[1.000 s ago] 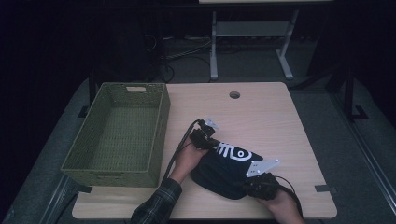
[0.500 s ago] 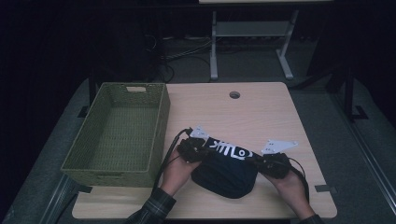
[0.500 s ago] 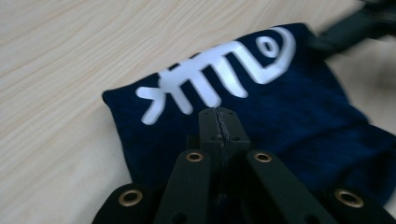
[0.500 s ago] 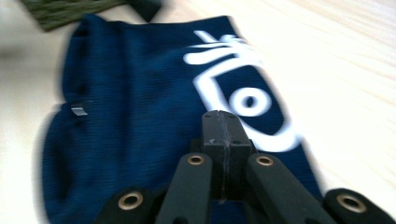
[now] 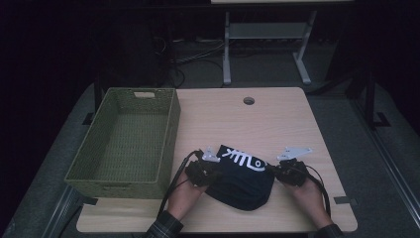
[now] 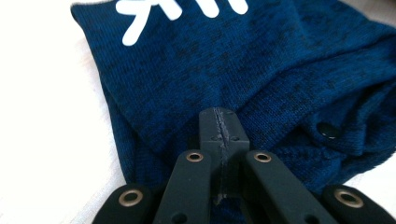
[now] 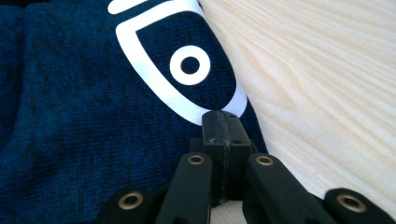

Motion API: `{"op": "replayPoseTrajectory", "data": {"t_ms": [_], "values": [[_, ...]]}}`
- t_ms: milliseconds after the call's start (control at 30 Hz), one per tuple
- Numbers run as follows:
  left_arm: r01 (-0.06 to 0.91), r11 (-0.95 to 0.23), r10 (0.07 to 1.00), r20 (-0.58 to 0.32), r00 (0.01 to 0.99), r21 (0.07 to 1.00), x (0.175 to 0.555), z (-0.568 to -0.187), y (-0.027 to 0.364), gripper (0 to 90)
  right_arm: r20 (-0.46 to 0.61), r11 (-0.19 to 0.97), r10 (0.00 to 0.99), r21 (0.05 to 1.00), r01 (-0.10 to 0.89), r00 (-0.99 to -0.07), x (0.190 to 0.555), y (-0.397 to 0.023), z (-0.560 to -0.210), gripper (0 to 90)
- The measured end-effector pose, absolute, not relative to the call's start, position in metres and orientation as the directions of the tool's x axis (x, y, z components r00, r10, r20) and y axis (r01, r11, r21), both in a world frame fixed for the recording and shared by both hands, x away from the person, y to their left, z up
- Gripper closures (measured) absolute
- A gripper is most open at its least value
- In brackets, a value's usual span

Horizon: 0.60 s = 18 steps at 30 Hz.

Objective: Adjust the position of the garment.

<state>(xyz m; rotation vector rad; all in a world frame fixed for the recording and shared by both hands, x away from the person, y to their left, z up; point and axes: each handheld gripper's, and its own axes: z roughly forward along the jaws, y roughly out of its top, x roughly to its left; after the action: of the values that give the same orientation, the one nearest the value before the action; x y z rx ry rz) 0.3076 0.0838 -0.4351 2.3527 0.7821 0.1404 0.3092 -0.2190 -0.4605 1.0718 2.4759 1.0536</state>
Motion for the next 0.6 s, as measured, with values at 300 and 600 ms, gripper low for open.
{"op": "replayPoseTrajectory", "data": {"t_ms": [300, 600], "values": [[0.509, -0.629, 0.568, -0.099, 0.817, 0.588, 0.309, -0.442, 0.084, 90.0, 0.077, 0.454, 0.715, 0.704, 0.546, -0.695, 0.308, -0.22, -0.467, 90.0], [0.514, -0.568, 0.584, -0.126, 0.802, 0.643, 0.313, -0.422, 0.091, 81.6, 0.07, 0.399, 0.741, 0.755, 0.52, -0.668, 0.299, -0.239, -0.457, 67.1]]}}
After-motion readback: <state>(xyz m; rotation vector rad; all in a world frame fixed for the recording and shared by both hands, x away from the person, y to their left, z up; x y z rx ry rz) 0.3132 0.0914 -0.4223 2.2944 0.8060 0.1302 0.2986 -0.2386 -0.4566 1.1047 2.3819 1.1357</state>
